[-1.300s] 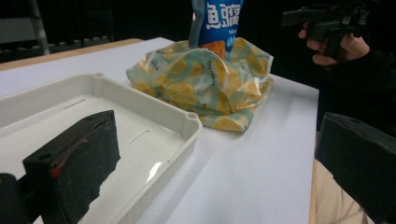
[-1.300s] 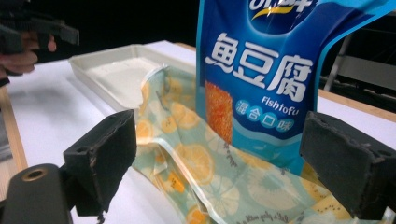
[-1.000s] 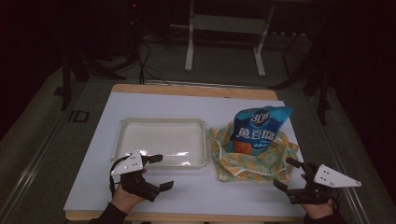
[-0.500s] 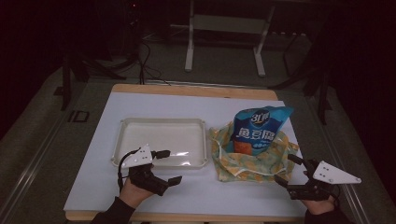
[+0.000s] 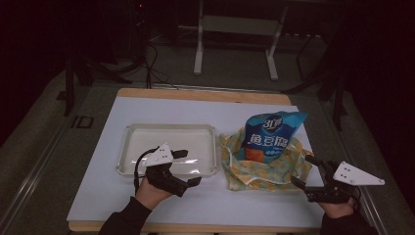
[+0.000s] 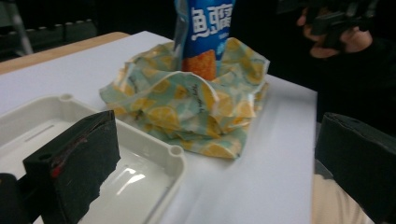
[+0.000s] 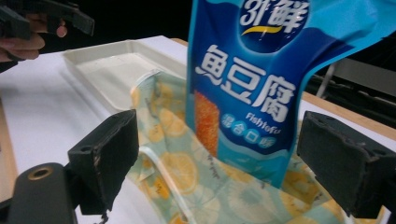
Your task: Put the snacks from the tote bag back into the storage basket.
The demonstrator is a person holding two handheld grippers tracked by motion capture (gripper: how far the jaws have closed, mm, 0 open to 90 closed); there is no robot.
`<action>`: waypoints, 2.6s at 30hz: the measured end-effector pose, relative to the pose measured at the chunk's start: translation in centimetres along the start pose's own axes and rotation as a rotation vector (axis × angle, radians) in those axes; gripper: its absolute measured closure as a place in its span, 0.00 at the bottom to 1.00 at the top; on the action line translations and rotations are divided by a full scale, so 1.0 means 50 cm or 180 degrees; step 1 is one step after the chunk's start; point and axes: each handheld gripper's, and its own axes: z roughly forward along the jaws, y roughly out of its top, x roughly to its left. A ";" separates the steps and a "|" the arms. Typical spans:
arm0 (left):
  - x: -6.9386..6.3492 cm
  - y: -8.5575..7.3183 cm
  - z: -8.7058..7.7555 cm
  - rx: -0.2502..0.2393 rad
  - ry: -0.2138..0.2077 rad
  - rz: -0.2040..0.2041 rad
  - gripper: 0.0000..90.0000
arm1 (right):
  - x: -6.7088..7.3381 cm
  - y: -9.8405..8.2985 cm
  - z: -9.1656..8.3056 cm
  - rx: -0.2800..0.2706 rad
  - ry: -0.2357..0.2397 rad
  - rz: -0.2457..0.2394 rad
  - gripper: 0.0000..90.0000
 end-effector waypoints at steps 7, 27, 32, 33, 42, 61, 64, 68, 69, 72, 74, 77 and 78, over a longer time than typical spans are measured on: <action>0.009 0.020 0.023 -0.0043 0.0037 0.0027 0.00 | -0.015 0.010 0.009 0.0019 -0.0072 0.0020 0.13; 0.015 0.083 0.118 0.0024 0.0057 0.0122 0.02 | -0.046 0.040 0.031 -0.0027 -0.0245 0.0056 0.13; 0.015 0.102 0.150 0.0064 0.0018 0.0132 0.02 | -0.053 0.044 0.039 -0.0025 -0.0282 0.0066 0.15; 0.015 0.102 0.150 0.0064 0.0018 0.0132 0.02 | -0.054 0.044 0.041 -0.0017 -0.0306 0.0048 0.15; 0.013 0.126 0.224 0.0108 -0.0032 0.0171 0.02 | -0.063 0.040 0.067 0.0051 -0.0293 0.0148 0.16; 0.032 0.139 0.322 0.0125 0.0029 0.0148 0.20 | -0.089 0.030 0.143 0.0216 -0.0310 0.0232 0.25; 0.034 0.139 0.332 0.0099 0.0042 0.0136 0.25 | -0.090 0.031 0.154 0.0233 -0.0307 0.0224 0.27; 0.033 0.140 0.341 0.0076 0.0087 0.0110 0.39 | -0.091 0.030 0.165 0.0241 -0.0296 0.0255 0.34; 0.031 0.143 0.347 0.0061 0.0060 0.0115 0.43 | -0.091 0.030 0.168 0.0248 -0.0311 0.0245 0.36; 0.029 0.143 0.351 0.0037 0.0048 0.0118 0.51 | -0.092 0.029 0.172 0.0248 -0.0312 0.0253 0.41; 0.029 0.145 0.357 0.0050 0.0020 0.0092 0.51 | -0.094 0.027 0.177 0.0244 -0.0306 0.0263 0.48; 0.029 0.145 0.367 0.0099 0.0070 0.0072 0.57 | -0.095 0.027 0.179 0.0251 -0.0302 0.0276 0.58; 0.029 0.144 0.369 0.0099 0.0053 0.0070 0.59 | -0.095 0.027 0.180 0.0272 -0.0310 0.0267 0.62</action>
